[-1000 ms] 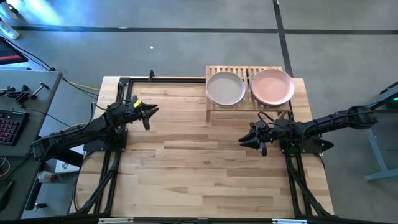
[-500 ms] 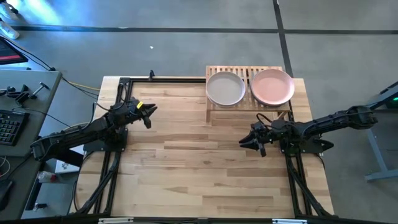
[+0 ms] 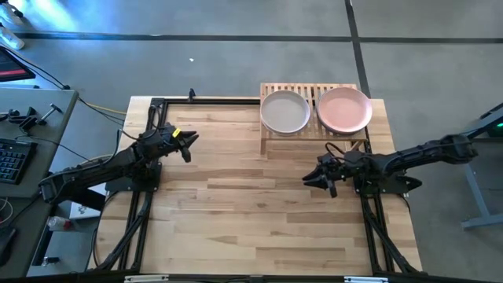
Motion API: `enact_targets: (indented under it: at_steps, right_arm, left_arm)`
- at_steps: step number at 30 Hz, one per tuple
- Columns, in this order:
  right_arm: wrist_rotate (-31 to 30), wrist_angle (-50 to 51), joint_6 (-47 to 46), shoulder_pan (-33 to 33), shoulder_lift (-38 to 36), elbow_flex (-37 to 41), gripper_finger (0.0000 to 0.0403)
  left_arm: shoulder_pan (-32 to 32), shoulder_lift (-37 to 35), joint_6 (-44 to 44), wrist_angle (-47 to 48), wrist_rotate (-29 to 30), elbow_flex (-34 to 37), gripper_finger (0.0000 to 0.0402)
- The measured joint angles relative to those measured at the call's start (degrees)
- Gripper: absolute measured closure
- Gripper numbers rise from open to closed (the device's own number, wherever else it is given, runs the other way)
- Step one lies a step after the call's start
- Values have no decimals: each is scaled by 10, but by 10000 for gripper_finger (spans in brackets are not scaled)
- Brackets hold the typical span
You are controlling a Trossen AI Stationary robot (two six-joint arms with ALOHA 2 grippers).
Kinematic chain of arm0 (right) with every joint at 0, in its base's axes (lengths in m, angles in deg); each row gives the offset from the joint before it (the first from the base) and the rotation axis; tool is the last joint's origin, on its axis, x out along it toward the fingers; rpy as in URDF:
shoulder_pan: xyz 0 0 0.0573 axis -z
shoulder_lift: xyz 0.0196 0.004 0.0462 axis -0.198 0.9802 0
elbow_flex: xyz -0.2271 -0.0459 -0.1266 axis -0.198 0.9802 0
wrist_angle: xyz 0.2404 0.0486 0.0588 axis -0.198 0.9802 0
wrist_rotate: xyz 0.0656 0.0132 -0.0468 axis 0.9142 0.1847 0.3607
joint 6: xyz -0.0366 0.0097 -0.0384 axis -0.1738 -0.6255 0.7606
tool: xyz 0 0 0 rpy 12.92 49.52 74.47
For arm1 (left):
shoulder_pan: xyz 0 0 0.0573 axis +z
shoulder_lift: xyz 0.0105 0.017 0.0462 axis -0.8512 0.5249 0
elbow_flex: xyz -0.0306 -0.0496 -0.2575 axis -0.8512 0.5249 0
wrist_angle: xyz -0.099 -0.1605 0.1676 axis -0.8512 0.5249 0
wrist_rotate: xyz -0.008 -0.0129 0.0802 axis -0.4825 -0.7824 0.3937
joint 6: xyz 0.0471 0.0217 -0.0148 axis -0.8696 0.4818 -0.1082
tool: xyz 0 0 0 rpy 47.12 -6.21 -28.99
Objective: Place and stack plates onto a shelf
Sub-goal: Return to Home Position
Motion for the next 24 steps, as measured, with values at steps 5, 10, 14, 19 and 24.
enact_targets:
  at_steps: [5, 10, 14, 19, 24]
  right_arm:
    - [-1, 64, 0, 0, -81, 0, 304]
    - [-1, 127, 0, 0, -172, 0, 304]
    - [-2, 151, 0, 0, -229, 0, 304]
    - [-2, 163, 0, 0, -301, 0, 304]
    - [-2, 164, 0, 0, -382, 0, 304]
  left_arm:
    - [-17, -43, 0, 1, 1, 0, 326]
    - [-46, -108, 0, -2, 1, 0, 326]
    - [-64, -143, 0, -1, 1, 0, 326]
    - [-81, -171, 0, -1, 0, 0, 326]
    - [-93, -187, 0, 0, 0, 0, 326]
